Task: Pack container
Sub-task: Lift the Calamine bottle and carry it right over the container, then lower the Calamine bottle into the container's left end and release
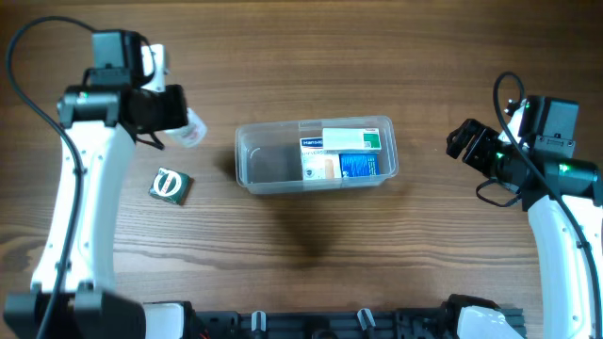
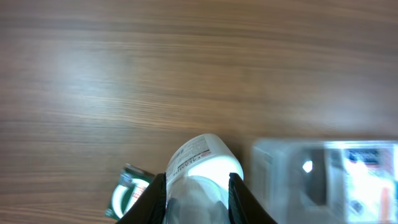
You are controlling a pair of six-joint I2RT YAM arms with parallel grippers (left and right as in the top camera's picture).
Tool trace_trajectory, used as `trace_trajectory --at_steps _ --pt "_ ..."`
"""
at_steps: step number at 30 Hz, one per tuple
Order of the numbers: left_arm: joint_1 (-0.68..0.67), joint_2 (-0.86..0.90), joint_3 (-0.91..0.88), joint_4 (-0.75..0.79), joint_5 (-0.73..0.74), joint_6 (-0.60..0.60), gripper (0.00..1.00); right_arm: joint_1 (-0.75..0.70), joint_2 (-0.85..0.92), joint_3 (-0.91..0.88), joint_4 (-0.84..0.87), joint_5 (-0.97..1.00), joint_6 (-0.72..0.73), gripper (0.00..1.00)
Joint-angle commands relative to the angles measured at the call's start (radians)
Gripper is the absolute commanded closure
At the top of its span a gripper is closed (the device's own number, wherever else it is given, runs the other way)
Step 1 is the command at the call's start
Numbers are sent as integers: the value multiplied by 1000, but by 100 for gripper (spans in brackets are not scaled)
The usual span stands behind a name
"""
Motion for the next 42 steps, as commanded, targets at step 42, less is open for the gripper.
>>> trace_trajectory --at_steps 42 --pt "-544 280 32 182 -211 -83 87 -4 -3 7 3 -12 -12 0"
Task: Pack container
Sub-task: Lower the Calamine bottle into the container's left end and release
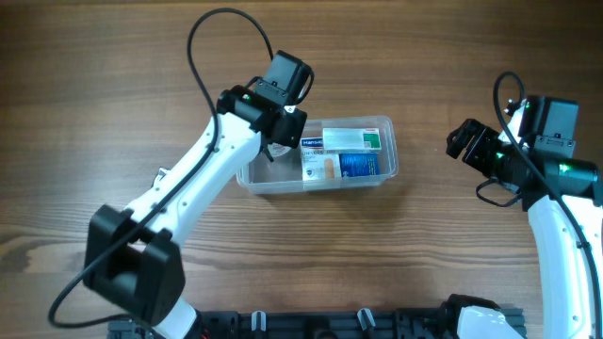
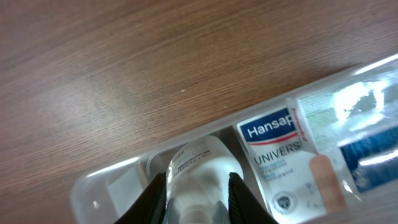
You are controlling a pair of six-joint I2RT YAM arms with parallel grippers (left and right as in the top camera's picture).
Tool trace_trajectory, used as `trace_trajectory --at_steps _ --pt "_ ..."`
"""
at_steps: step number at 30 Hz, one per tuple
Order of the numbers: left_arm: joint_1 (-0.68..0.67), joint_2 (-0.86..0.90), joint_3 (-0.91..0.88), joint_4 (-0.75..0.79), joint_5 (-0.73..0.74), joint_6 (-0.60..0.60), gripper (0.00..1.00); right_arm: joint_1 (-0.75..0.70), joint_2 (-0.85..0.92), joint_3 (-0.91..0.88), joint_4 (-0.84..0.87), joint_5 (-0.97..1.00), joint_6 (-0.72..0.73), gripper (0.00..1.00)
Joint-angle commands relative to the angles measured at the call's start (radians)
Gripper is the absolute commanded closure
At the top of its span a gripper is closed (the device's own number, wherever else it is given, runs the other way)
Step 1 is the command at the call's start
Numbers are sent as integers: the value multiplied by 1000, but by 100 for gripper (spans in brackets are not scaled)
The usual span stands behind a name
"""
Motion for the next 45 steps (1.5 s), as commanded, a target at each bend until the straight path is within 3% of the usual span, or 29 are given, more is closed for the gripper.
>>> trace_trajectory --at_steps 1,21,22,25,27,29,39,42,45 --pt "-5 55 25 30 3 -13 87 -4 -3 7 3 -13 -12 0" --pt "-5 87 25 77 5 -14 83 -4 -3 7 3 -13 -13 0" --pt "-5 87 25 76 5 -14 80 -4 -3 7 3 -12 -12 0" --pt "-4 87 25 64 5 -14 55 -4 -3 7 2 -12 -12 0" --pt "-4 80 25 48 5 -26 44 -4 -3 7 3 -12 -12 0" --pt "-3 65 25 34 5 -49 25 -4 -3 7 3 -12 -13 0" --pt "10 -174 25 -42 1 -72 20 -4 -3 7 3 -12 -12 0" --pt "49 -264 25 -115 -1 -113 20 -4 -3 7 2 -12 -12 0" --pt "142 -340 25 -227 -93 -187 15 -4 -3 7 3 -12 -12 0"
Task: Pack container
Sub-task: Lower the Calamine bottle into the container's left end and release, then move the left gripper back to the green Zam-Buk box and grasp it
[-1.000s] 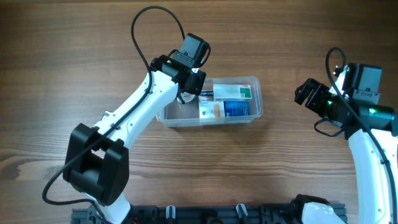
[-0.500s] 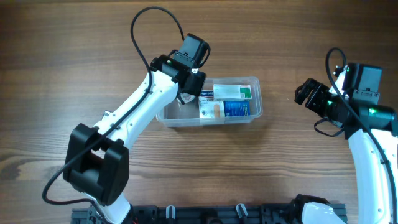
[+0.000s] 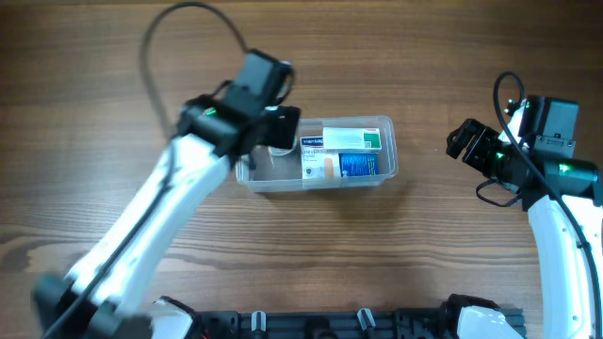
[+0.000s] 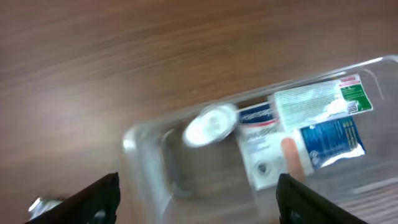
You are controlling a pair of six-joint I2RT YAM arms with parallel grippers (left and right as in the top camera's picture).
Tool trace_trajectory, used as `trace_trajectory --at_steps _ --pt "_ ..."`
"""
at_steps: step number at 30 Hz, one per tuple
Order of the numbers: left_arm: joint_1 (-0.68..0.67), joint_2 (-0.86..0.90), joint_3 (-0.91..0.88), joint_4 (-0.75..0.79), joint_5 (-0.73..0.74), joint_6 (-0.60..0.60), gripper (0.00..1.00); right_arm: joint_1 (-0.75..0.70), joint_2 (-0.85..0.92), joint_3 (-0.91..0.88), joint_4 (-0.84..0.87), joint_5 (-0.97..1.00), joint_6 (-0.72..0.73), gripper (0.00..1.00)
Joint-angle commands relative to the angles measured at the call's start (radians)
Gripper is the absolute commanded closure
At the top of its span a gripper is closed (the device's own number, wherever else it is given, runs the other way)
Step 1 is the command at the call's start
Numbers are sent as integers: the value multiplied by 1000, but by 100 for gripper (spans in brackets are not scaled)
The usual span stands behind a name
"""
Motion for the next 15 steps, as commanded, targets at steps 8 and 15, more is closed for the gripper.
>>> trace_trajectory --at_steps 8,15 --pt "542 -125 9 -344 66 -173 1 -4 -3 7 3 -13 -12 0" --pt "724 -80 -112 -267 147 -176 0 -4 -3 7 3 -12 -12 0"
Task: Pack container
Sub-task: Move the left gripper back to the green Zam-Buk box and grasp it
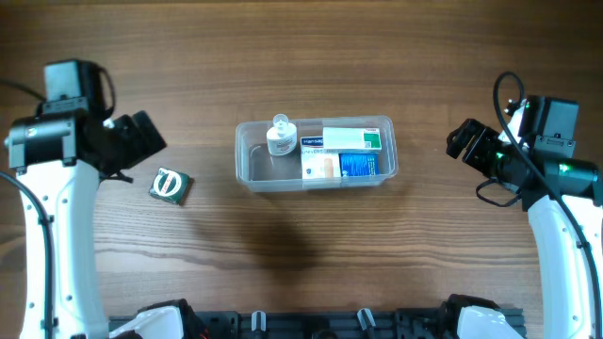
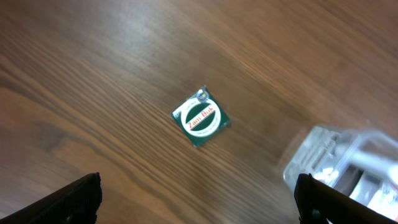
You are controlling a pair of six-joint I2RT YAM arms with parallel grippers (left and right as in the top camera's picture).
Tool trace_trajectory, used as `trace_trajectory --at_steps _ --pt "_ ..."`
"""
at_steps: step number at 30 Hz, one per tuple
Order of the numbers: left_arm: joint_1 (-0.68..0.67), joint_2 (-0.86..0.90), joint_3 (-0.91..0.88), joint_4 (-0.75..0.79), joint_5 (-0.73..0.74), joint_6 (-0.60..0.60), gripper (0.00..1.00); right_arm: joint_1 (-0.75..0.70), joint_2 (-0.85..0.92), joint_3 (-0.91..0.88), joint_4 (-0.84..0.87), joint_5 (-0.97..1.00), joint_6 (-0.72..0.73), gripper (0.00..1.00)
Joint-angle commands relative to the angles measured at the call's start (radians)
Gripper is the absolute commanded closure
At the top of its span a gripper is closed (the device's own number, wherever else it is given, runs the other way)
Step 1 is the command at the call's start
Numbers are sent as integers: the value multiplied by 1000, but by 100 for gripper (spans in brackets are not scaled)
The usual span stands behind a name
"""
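Note:
A clear plastic container (image 1: 247, 174) sits mid-table, holding a white bottle (image 1: 280, 137) upright at its left end, beside a Hansaplast box (image 1: 316, 155), a green-and-white box (image 1: 353, 139) and a blue packet (image 1: 362, 166). A small green square packet (image 1: 171, 185) with a white ring lies on the table left of the container, also in the left wrist view as the green packet (image 2: 200, 118). My left gripper (image 2: 198, 199) is open, high above the table near the green packet. My right gripper (image 1: 459, 141) hangs at the right; its jaws are too small to read.
The container's corner (image 2: 339, 163) shows at the right edge of the left wrist view. Bare wood lies all around the container. Black rails run along the table's front edge (image 1: 301, 325).
My left arm has swung from over the container's left end to the far left of the table. The wrist view now shows the green packet. The bottle stays upright in the container.
My left gripper first held the white bottle above the table left of the container, near the green packet. It then held the bottle inside the container's left end. After that it was open above the container with the bottle left inside. Now it hovers over the green packet.

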Motion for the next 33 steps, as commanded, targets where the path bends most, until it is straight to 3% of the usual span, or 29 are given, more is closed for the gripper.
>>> trace_trajectory --at_steps 1,11,19,33 --pt "68 55 -97 45 101 -14 0 -4 -3 7 3 -12 -12 0" --pt "60 232 -188 99 129 28 4 -4 -3 7 2 -12 -13 0" --pt "59 341 -204 120 77 209 4 -4 -3 7 3 -13 -13 0" --pt "10 540 -219 240 -3 267 2 -4 -3 7 3 -12 -12 0"
